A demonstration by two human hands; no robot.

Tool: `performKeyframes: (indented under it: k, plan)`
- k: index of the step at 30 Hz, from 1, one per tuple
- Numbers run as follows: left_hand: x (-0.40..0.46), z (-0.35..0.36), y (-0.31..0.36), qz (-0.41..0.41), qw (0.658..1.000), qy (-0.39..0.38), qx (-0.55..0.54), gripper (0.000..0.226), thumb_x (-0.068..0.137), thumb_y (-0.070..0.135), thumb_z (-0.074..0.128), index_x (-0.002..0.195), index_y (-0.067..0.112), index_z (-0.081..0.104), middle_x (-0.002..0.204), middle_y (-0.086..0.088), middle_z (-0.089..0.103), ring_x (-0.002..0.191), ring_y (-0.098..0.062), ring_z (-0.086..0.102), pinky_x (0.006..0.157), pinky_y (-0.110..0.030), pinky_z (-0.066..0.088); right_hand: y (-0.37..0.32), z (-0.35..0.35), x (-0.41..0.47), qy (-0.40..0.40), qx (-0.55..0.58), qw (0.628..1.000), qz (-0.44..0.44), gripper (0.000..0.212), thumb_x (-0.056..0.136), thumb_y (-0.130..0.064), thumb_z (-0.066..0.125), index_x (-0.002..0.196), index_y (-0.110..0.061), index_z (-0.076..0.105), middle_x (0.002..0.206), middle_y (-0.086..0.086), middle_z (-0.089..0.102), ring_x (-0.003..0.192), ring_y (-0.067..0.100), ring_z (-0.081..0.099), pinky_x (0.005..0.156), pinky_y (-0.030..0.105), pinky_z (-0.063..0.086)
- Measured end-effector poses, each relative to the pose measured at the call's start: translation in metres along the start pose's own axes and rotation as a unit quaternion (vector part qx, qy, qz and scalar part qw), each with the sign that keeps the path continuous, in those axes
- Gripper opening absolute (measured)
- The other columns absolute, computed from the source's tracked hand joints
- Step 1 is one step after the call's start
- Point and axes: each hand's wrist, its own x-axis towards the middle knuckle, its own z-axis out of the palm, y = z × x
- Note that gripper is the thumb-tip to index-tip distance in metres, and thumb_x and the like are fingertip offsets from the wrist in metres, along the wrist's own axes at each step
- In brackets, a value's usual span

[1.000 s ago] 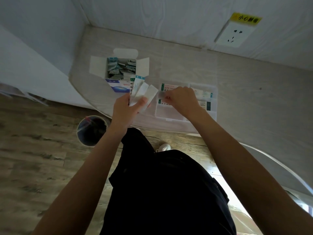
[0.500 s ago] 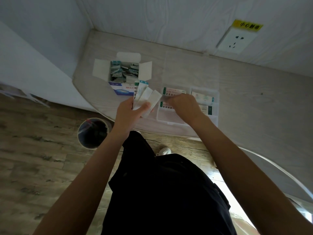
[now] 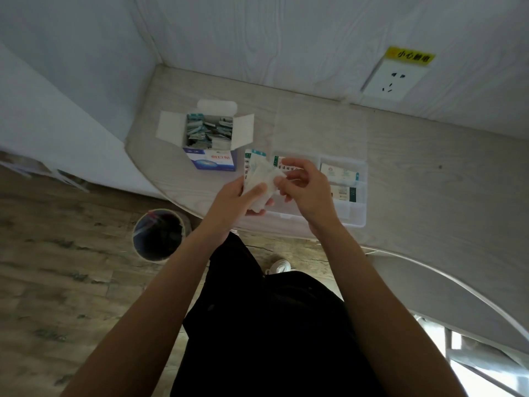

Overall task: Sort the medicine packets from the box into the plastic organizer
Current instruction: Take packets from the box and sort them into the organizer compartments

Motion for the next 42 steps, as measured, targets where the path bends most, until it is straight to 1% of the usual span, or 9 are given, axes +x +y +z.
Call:
performKeyframes:
  k: [5,8,11,18,23,28,32,38,42]
  plan:
    - [-0.005,0.008,0.003,-0.032,0.999,-0.015,-0.037,0.019,0.1,0.027,0.037,0.101,0.024,0.056,0.086,0.003,0.07,0.068,-0.012,0.07,0.06,-0.025,0.057,-0.003,-0.004,-0.005,-0.022,0.009,1.0,-0.015,0.027,0.083,-0.006,0.067,0.11,-0.006,0.062,0.08,0.004,0.066,0.058,0.001,0.061,0.053,0.015,0.048]
    - [-0.008,0.006,0.002,-0.009,1.0,-0.008,-0.024,0.015,0.098,0.022,0.045,0.1,0.023,0.059,0.089,0.001,0.07,0.068,-0.014,0.07,0.063,-0.022,0.057,-0.005,-0.005,-0.006,-0.028,-0.009,0.999,-0.032,0.015,0.084,-0.008,0.067,0.098,-0.01,0.066,0.077,0.001,0.064,0.057,-0.002,0.057,0.052,0.013,0.044]
    - [-0.008,0.005,0.003,-0.005,1.0,0.013,-0.018,0.012,0.093,0.018,0.054,0.102,0.017,0.062,0.088,-0.004,0.069,0.066,-0.014,0.07,0.061,-0.021,0.056,-0.005,-0.006,-0.007,-0.019,0.0,0.999,-0.029,0.01,0.083,-0.008,0.068,0.092,-0.011,0.066,0.076,0.0,0.062,0.058,0.005,0.052,0.05,0.015,0.043]
    - [-0.007,0.003,0.002,0.029,0.995,0.086,0.04,0.01,0.081,0.018,0.07,0.085,0.024,0.063,0.079,0.006,0.067,0.067,-0.001,0.065,0.06,-0.02,0.057,-0.004,-0.007,-0.013,-0.037,0.056,0.998,-0.019,0.021,0.083,-0.004,0.068,0.1,-0.016,0.065,0.087,0.003,0.067,0.056,0.005,0.055,0.05,0.018,0.046]
    - [-0.01,0.008,0.008,0.01,0.996,0.081,-0.028,0.008,0.091,0.02,0.057,0.097,0.02,0.062,0.088,0.002,0.066,0.079,-0.01,0.064,0.067,-0.025,0.057,-0.006,-0.008,-0.012,0.002,0.053,0.998,-0.016,0.024,0.084,-0.006,0.067,0.107,-0.01,0.063,0.083,0.004,0.063,0.051,0.003,0.053,0.051,0.018,0.047]
    - [-0.011,0.006,0.014,0.014,0.996,0.084,-0.03,0.012,0.091,0.018,0.056,0.101,0.014,0.062,0.091,-0.004,0.066,0.08,-0.015,0.065,0.067,-0.025,0.057,-0.011,-0.007,-0.011,-0.025,0.07,0.997,-0.02,0.026,0.084,-0.005,0.067,0.109,-0.009,0.064,0.078,0.001,0.063,0.051,0.005,0.055,0.052,0.017,0.048]
    - [-0.012,0.008,0.016,0.019,0.999,0.042,-0.023,0.012,0.092,0.015,0.055,0.099,0.011,0.063,0.078,-0.002,0.071,0.065,-0.014,0.069,0.06,-0.022,0.057,-0.015,-0.007,-0.009,-0.041,0.053,0.997,-0.026,0.031,0.084,-0.007,0.066,0.115,-0.007,0.063,0.083,0.002,0.066,0.057,0.003,0.057,0.056,0.016,0.049]
    - [-0.012,0.007,0.016,0.01,1.0,0.005,-0.01,0.016,0.096,0.021,0.048,0.09,0.019,0.063,0.068,0.004,0.071,0.063,-0.011,0.069,0.061,-0.023,0.057,-0.014,-0.009,-0.008,-0.046,0.053,0.997,-0.019,0.016,0.085,-0.007,0.066,0.101,-0.006,0.064,0.08,0.002,0.064,0.058,0.004,0.06,0.058,0.017,0.051]
    - [-0.006,0.008,0.014,0.011,0.998,0.043,-0.035,0.023,0.099,0.023,0.042,0.095,0.015,0.063,0.076,0.004,0.07,0.062,-0.009,0.069,0.065,-0.023,0.056,-0.013,-0.018,-0.01,-0.041,0.138,0.989,-0.012,0.003,0.088,-0.006,0.06,0.088,-0.006,0.063,0.082,0.006,0.067,0.072,0.013,0.067,0.072,0.024,0.056]
